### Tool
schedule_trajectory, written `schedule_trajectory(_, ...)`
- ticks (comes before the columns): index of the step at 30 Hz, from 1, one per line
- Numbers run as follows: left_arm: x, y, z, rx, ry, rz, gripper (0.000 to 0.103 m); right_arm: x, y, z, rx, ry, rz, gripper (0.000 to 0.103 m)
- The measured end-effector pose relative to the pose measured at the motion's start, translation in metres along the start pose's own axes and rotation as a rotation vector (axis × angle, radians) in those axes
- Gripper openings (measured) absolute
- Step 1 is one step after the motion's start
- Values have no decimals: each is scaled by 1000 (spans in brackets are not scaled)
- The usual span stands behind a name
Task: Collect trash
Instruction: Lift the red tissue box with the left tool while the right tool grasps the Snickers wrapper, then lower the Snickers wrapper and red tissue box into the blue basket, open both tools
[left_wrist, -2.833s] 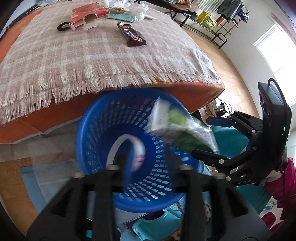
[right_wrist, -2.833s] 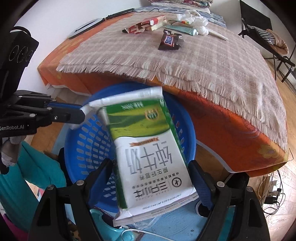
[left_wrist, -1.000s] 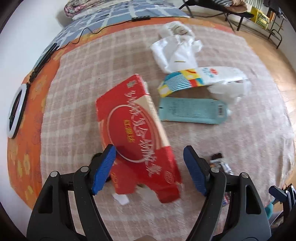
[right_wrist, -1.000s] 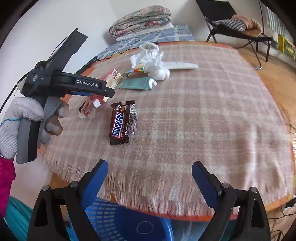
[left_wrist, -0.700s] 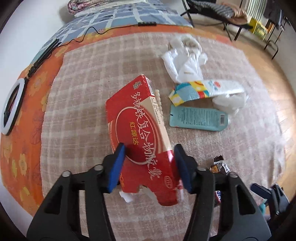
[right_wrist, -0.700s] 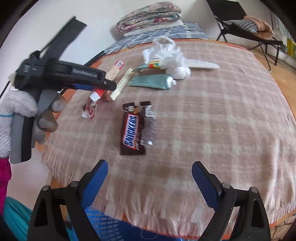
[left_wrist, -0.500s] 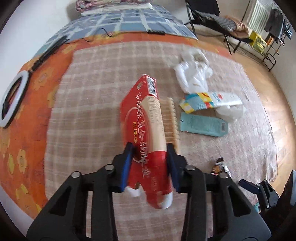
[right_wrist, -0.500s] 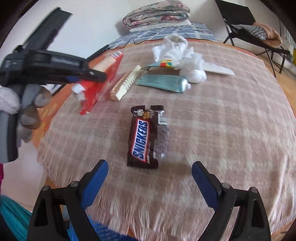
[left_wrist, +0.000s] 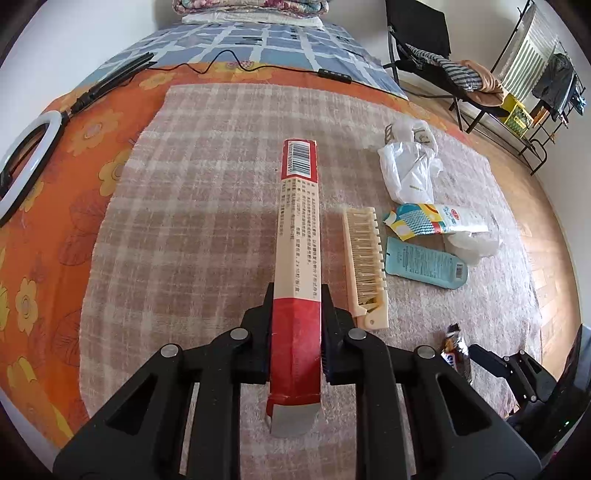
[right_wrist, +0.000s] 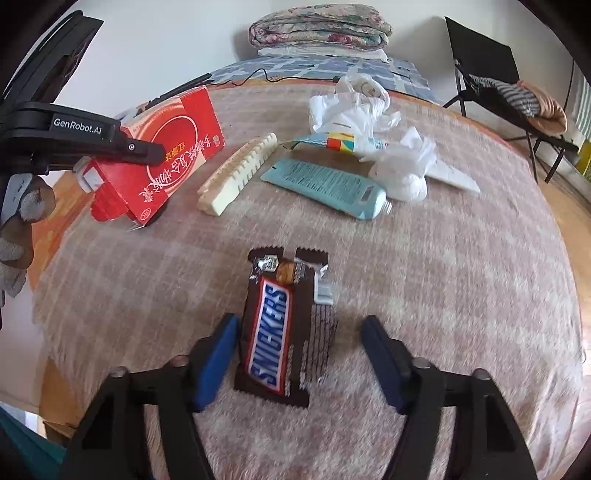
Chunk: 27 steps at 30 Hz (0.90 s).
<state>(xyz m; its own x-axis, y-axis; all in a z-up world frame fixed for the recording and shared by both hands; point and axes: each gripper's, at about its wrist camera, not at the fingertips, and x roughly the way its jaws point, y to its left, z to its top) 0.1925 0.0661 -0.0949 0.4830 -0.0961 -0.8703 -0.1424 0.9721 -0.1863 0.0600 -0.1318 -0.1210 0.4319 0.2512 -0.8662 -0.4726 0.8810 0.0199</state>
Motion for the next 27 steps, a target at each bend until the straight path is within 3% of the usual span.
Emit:
schedule_trajectory(6,-6,7,0,-29,-28,-28,15,-2,-8,4,23,-3,18,26)
schedule_trajectory(9,-15,9,0,-42,-50,-31,15,-4,-16,4,49,-9,34,20)
schedule_trajectory(18,-53,6,-7,-27,-90,-69,15,-30,-30,0,107,-56,79,18)
schedule_trajectory(27,-89,-12,-56,32,-85,-110,15,-69,-25,-18,102,-83,105,18)
